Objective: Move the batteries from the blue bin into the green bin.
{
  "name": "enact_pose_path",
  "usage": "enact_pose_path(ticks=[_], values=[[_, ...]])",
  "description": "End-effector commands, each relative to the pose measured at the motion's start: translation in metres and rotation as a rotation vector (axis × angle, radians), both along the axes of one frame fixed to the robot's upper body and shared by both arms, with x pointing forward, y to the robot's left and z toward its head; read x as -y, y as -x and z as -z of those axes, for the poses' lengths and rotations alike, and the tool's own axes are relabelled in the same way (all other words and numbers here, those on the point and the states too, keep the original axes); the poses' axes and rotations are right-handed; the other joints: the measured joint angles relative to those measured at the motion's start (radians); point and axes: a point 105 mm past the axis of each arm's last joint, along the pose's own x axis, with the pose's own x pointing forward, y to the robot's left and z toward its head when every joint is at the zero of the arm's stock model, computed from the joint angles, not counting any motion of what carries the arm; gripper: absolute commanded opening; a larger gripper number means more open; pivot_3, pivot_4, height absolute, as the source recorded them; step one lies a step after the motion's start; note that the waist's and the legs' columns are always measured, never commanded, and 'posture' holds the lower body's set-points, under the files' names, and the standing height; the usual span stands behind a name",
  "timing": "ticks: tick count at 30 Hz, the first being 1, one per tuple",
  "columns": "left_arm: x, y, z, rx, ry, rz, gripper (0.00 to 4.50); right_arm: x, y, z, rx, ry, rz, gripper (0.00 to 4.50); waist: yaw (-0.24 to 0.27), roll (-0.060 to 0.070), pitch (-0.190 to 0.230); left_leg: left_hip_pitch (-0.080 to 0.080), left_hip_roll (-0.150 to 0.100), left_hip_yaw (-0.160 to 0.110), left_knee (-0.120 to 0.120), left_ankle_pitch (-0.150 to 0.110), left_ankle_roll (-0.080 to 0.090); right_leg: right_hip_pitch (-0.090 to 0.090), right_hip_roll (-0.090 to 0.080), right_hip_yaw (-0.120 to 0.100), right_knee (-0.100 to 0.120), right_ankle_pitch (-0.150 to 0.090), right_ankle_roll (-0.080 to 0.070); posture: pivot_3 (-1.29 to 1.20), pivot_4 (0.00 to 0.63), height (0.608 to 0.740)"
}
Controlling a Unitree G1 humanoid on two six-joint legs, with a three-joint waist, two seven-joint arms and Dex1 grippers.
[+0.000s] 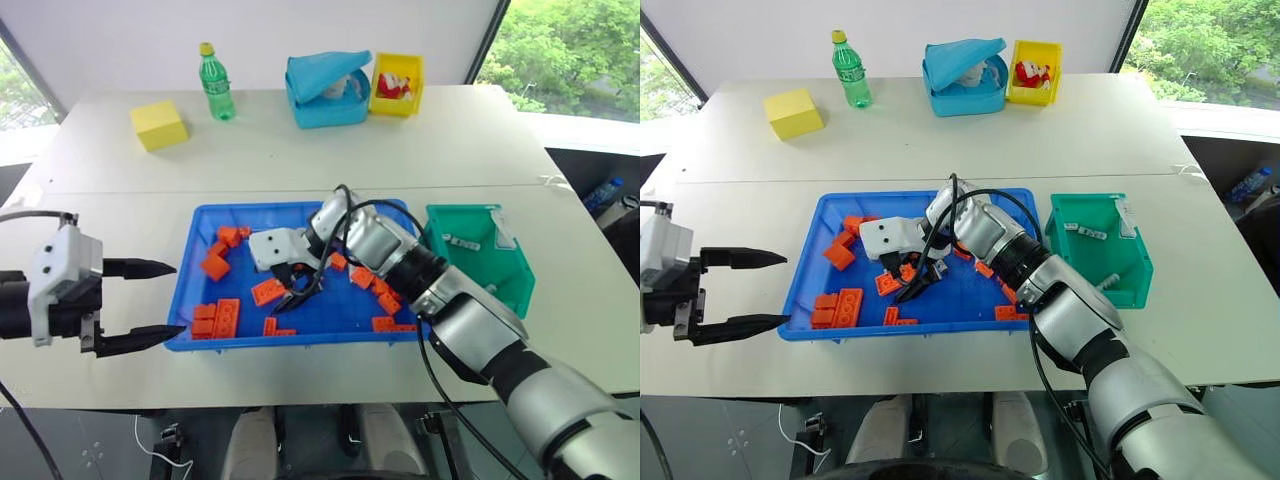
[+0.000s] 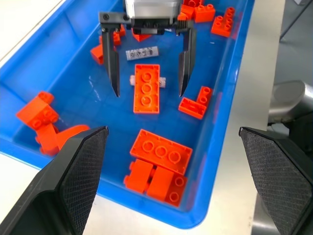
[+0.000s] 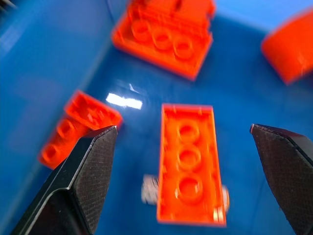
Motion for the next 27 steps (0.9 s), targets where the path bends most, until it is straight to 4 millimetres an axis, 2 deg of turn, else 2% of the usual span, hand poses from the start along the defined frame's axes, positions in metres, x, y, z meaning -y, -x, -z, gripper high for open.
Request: enact_pose_path(ticks=[1, 5, 6, 8, 12, 18, 23, 25, 27], values=[[0.003, 0.0, -0.008, 0.039, -0.005, 0.011, 4.5, -0.01, -0.005, -0.009, 0.051, -0.021, -0.011, 4.45, -0.003, 0.0, 0.0, 0.0, 0.0, 0.0, 0.0, 0.0, 0.0, 0.0, 0.0, 0.0, 0.0, 0.0, 0.0, 0.0, 0.15, 0.736], [0.007, -0.002, -0.008, 0.046, -0.002, 0.019, 4.5, -0.01, -0.007, -0.004, 0.058, -0.011, -0.008, 4.45, -0.002, 0.0, 0.0, 0.0, 0.0, 0.0, 0.0, 0.0, 0.0, 0.0, 0.0, 0.0, 0.0, 0.0, 0.0, 0.0, 0.15, 0.736], [0.007, -0.002, -0.008, 0.047, -0.001, 0.02, 4.5, -0.012, -0.007, -0.004, 0.056, -0.013, -0.01, 4.22, -0.002, 0.0, 0.0, 0.0, 0.0, 0.0, 0.0, 0.0, 0.0, 0.0, 0.0, 0.0, 0.0, 0.0, 0.0, 0.0, 0.15, 0.736], [0.007, -0.004, -0.009, 0.049, 0.001, 0.02, 4.5, -0.014, -0.006, -0.005, 0.049, -0.022, -0.011, 3.72, -0.001, 0.0, 0.0, 0.0, 0.0, 0.0, 0.0, 0.0, 0.0, 0.0, 0.0, 0.0, 0.0, 0.0, 0.0, 0.0, 0.15, 0.736], [0.007, -0.006, -0.008, 0.052, 0.001, 0.02, 4.5, -0.019, -0.001, -0.013, 0.021, -0.056, -0.027, 1.73, -0.001, 0.0, 0.0, 0.0, 0.0, 0.0, 0.0, 0.0, 0.0, 0.0, 0.0, 0.0, 0.0, 0.0, 0.0, 0.0, 0.15, 0.736], [0.008, -0.009, -0.007, 0.056, 0.002, 0.025, 4.5, -0.031, -0.001, -0.031, 0.012, -0.124, -0.01, 1.73, -0.001, 0.0, 0.0, 0.0, 0.0, 0.0, 0.0, 0.0, 0.0, 0.0, 0.0, 0.0, 0.0, 0.0, 0.0, 0.0, 0.15, 0.736], [0.009, -0.012, -0.007, 0.062, 0.005, 0.028, 4.5, -0.054, -0.023, -0.044, 0.126, -0.234, 0.121, 1.73, -0.004, 0.0, 0.0, 0.0, 0.001, 0.0, -0.001, 0.0, 0.0, -0.001, 0.001, 0.0, 0.0, 0.0, 0.0, 0.0, 0.15, 0.736], [0.01, -0.013, -0.008, 0.065, 0.006, 0.03, 4.5, -0.061, -0.027, -0.046, 0.111, -0.262, 0.17, 1.73, -0.004, 0.0, 0.0, 0.0, 0.001, 0.0, -0.001, 0.0, 0.0, -0.001, 0.0, 0.0, 0.0, 0.0, 0.0, 0.0, 0.15, 0.736], [0.01, -0.014, -0.007, 0.067, 0.009, 0.03, 4.5, -0.069, -0.028, -0.052, 0.09, -0.303, 0.205, 2.41, -0.003, -0.001, 0.0, 0.0, 0.0, 0.0, -0.002, 0.0, 0.0, -0.001, 0.0, 0.0, 0.0, 0.0, 0.0, 0.0, 0.15, 0.736]])
